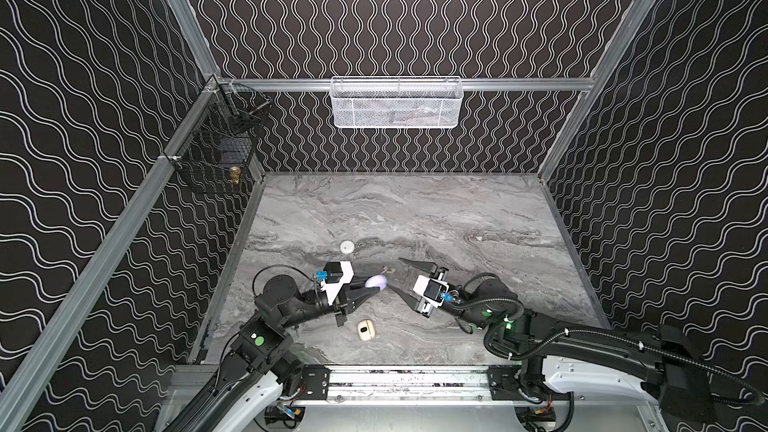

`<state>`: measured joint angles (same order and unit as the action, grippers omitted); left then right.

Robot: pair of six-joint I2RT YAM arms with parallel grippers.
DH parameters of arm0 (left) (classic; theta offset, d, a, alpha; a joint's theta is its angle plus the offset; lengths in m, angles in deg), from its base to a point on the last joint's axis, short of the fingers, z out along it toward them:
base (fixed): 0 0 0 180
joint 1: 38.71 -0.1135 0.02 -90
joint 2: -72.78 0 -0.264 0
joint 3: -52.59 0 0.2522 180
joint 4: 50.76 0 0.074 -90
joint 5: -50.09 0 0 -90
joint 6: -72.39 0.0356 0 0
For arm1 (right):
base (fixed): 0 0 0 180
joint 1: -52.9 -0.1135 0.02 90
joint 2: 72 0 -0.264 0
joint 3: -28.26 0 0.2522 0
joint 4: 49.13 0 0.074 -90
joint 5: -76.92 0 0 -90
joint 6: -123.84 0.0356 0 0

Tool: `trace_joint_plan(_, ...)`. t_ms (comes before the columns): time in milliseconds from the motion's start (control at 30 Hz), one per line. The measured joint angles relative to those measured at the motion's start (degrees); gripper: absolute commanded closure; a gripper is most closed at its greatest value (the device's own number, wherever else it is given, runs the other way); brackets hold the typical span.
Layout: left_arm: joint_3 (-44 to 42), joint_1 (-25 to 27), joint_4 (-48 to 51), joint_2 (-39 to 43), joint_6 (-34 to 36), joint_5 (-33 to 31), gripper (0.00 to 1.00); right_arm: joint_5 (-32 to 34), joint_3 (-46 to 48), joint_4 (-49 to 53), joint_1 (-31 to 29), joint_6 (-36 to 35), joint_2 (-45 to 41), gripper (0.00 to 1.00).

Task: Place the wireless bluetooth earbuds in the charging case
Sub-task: 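Pull the lavender lid open with the right gripper while the left gripper holds the case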

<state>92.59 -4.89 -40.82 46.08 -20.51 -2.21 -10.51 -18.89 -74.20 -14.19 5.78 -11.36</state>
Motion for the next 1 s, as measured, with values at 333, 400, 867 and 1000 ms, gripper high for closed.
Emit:
trace_joint_plan(333,0.0,-0.1,-0.9,-1.9,0.0,-0.2,1.0,0.2,-2.3,-1.0,-0.1,0.5,4.5,0.48)
trace_joint_plan(400,0.0,-0.1,-0.8,-1.8,0.0,0.5,1.0,1.9,-2.7,-2.5,-0.1,0.6,5.2,0.49)
trace_joint_plan(867,0.7,0.0,-6.5,-4.4,-0.1,-0.1,1.0,7.6,-6.3,-0.2,-0.1,4.2,4.4,0.35)
trace_joint_plan(1000,1.2,0.0,-13.3,-9.0,-1.0,-0.3,1.0,12.0,-9.0,2.2,0.0,10.0,-0.9,0.26)
